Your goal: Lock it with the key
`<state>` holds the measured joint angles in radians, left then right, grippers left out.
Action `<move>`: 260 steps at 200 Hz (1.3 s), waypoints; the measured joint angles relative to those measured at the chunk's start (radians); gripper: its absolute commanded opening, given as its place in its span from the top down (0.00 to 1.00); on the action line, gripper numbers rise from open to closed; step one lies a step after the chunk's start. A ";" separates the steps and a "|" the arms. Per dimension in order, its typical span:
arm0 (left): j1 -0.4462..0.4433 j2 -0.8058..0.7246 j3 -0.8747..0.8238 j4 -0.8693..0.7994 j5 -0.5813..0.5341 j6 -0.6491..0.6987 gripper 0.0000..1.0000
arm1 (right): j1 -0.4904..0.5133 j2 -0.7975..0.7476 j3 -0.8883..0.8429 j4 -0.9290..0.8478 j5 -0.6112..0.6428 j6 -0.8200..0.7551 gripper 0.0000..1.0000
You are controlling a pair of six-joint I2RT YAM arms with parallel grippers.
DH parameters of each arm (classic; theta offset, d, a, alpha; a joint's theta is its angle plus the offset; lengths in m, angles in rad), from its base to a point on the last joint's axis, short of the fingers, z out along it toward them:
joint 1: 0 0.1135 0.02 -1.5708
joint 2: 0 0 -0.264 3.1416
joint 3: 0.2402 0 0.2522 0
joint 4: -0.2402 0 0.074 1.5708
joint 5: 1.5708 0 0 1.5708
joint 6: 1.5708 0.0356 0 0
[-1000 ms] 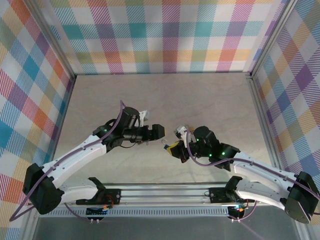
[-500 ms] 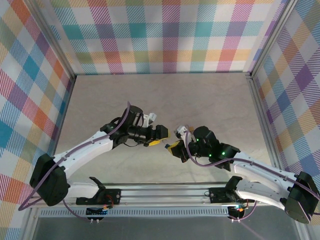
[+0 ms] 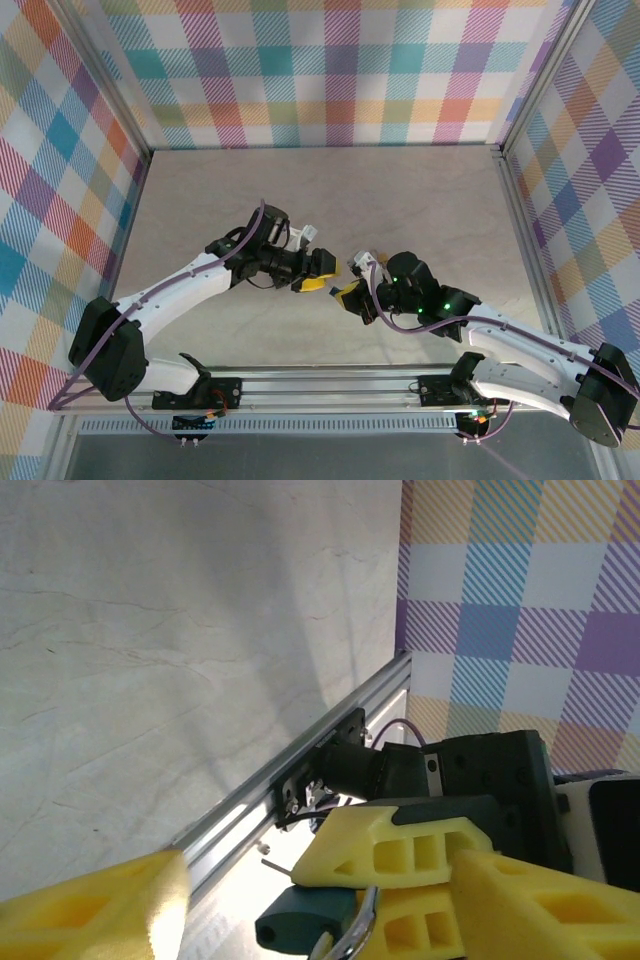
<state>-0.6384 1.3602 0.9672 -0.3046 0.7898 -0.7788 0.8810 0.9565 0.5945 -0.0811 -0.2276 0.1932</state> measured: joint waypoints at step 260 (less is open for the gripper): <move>0.035 -0.008 0.025 -0.128 0.037 0.119 0.79 | 0.004 -0.011 0.002 -0.012 0.018 0.000 1.00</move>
<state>-0.6033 1.3521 0.9924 -0.4328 0.8265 -0.6601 0.8852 0.9451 0.5968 -0.0929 -0.2092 0.1928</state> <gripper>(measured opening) 0.208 0.073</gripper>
